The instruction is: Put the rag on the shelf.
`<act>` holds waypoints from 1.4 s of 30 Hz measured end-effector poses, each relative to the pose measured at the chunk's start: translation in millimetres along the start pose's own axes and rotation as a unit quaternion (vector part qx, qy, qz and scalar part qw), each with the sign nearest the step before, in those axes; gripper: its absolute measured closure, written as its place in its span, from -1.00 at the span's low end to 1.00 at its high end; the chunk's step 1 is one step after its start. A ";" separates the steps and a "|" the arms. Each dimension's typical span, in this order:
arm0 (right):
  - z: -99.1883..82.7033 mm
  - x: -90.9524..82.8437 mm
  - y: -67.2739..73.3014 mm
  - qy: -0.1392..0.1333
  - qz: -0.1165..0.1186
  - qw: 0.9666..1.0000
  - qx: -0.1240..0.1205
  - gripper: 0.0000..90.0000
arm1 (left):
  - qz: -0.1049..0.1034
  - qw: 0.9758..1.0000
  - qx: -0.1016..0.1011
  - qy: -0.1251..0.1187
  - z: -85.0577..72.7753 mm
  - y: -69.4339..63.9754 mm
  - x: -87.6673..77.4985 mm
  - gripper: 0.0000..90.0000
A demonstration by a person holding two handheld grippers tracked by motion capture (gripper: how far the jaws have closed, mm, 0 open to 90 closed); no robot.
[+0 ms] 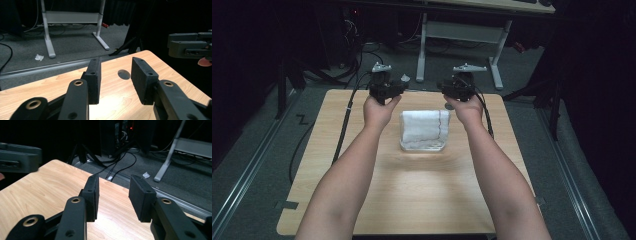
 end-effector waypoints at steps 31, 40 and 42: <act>-38.8 -75.5 -11.1 -0.044 -0.035 0.998 -0.031 0.18 | 0.032 0.999 0.024 -0.006 -70.4 22.8 -85.9 0.27; -58.7 -93.5 -7.3 -0.045 -0.035 0.998 -0.037 0.15 | 0.021 0.999 0.035 -0.016 -90.2 6.0 -107.7 0.27; -62.3 -99.0 -7.4 -0.050 -0.043 0.997 -0.044 0.15 | 0.017 0.999 0.037 -0.020 -94.5 2.6 -112.6 0.27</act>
Point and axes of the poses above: each handheld gripper's, and its own axes: x roughly forward along the jaws, z roughly out of its top, y roughly to its left, the point moved 10 cm from there along x, roughly forward along the jaws, and after that the axes turned 7 degrees about x, right-handed, at the moved point
